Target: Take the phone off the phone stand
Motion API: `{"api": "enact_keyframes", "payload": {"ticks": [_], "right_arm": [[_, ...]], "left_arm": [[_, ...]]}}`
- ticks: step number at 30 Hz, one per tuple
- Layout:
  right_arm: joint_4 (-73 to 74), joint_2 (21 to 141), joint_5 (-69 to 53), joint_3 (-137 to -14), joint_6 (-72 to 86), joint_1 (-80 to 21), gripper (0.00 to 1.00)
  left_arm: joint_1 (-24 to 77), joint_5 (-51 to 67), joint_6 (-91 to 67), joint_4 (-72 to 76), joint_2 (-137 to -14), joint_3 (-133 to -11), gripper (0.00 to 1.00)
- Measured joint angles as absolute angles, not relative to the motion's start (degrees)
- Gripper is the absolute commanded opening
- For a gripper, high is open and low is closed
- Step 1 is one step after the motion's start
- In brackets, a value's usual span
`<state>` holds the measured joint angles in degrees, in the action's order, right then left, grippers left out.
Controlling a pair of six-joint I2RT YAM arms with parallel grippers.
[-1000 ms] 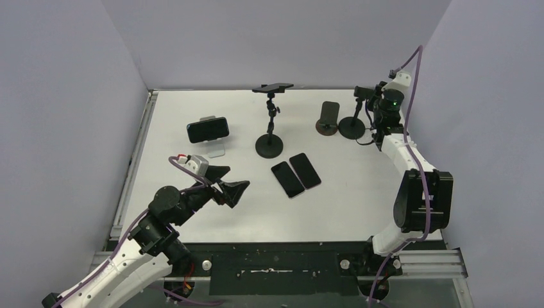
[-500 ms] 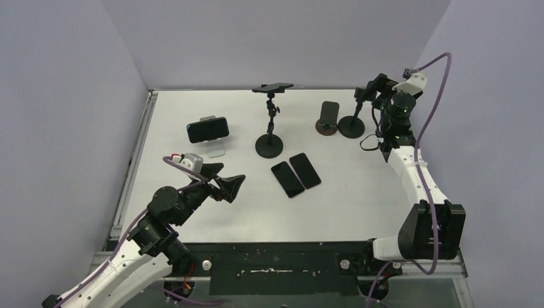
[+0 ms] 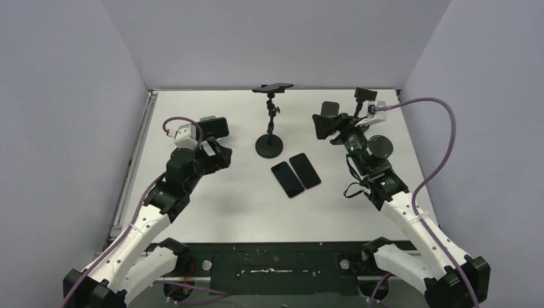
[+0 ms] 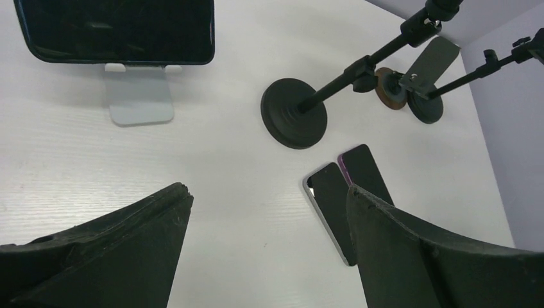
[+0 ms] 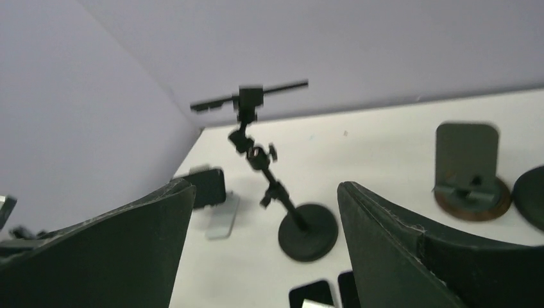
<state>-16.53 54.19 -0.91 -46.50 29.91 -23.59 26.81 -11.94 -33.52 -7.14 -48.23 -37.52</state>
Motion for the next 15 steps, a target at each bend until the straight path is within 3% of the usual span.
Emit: {"api": "enact_keyframes", "payload": {"ticks": [9, 15], "right_arm": [[-11.38, 49.56, -12.12, -32.27, 36.86, -27.68, 0.82], [-8.88, 41.52, -14.41, -30.39, 36.99, -27.97, 0.82]], "left_arm": [[14.57, -0.56, -44.88, 0.93, -55.64, -37.58, 0.86], [11.66, 2.68, -49.08, 4.8, -59.81, -37.69, 0.84]]}}
